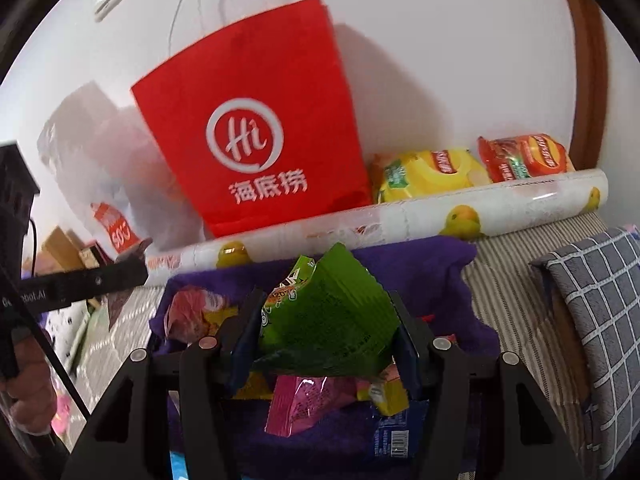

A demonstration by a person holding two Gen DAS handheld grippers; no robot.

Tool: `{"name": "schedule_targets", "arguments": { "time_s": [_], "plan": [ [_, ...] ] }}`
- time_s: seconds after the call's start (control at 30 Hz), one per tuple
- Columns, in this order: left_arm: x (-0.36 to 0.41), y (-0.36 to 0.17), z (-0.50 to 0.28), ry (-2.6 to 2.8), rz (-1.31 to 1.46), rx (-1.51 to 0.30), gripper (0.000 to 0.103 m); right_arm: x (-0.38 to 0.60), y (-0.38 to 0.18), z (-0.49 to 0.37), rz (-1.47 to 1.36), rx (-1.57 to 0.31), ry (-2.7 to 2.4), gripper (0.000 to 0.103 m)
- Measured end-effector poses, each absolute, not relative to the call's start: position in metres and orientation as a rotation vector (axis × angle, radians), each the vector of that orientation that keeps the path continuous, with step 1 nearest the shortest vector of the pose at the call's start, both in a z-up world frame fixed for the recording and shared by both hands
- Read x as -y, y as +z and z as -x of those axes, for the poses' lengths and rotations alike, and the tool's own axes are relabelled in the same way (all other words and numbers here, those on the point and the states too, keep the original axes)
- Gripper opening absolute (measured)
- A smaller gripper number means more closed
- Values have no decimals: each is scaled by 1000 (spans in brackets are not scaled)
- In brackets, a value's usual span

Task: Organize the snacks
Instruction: 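Lower both packets onto the towel and open both grippers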

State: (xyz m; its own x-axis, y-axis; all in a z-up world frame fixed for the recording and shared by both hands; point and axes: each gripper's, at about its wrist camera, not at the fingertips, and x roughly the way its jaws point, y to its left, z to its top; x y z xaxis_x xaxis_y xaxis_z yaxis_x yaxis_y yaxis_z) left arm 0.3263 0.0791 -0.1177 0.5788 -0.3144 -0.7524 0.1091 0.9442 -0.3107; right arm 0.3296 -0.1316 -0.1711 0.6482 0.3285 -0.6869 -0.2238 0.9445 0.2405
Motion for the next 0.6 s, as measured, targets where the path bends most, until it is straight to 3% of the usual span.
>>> {"name": "schedule_targets", "arguments": {
  "time_s": [0.6],
  "plan": [
    [-49,-138,-330,-302,195,-993,35,121,-184,-333,-81,-870,319,63]
  ]
}}
